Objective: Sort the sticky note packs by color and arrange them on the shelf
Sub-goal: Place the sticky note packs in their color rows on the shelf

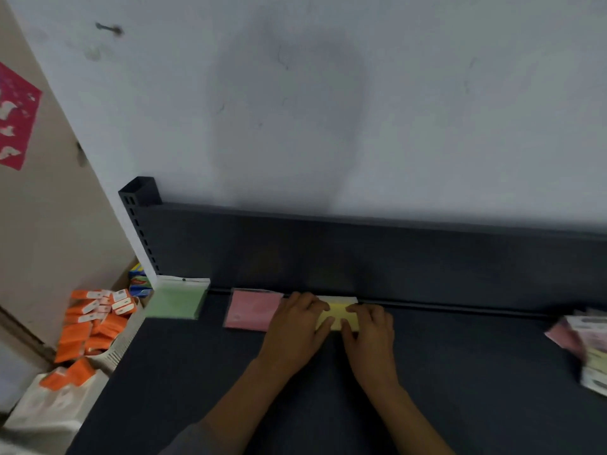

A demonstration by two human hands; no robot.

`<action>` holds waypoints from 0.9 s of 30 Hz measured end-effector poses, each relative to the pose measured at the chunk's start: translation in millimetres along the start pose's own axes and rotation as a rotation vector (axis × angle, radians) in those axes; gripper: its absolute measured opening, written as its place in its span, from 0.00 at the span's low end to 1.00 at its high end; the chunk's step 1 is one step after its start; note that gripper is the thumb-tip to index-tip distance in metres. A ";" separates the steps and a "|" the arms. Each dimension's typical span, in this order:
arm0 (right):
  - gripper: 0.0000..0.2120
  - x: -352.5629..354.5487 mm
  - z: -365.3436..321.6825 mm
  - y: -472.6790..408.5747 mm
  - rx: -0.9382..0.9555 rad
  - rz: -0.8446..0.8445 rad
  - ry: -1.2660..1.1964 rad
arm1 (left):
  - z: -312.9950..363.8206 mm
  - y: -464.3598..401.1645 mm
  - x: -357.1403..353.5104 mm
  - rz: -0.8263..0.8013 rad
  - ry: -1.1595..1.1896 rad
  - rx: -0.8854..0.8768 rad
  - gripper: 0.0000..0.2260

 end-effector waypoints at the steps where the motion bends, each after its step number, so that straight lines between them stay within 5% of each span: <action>1: 0.12 4.7 -3.4 0.9 0.007 0.011 -0.036 | 6.3 -2.1 2.4 0.024 0.014 -0.023 0.14; 9: 0.15 54.7 8.2 17.5 -0.059 0.174 -0.143 | 64.6 -24.4 -3.5 0.030 0.203 -0.170 0.11; 27: 0.12 211.4 189.9 99.8 -0.364 0.362 -0.131 | 287.1 -43.6 -103.7 -0.198 0.271 -0.389 0.12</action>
Point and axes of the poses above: each hand's wrist, its own y-axis away from the middle knuckle, its own x-axis out of the back of the hand, z = x × y, the point moved 10 cm from there along -y, towards the middle knuckle, and after that the axes turned 7 degrees about -z, right-handed, at the moved point
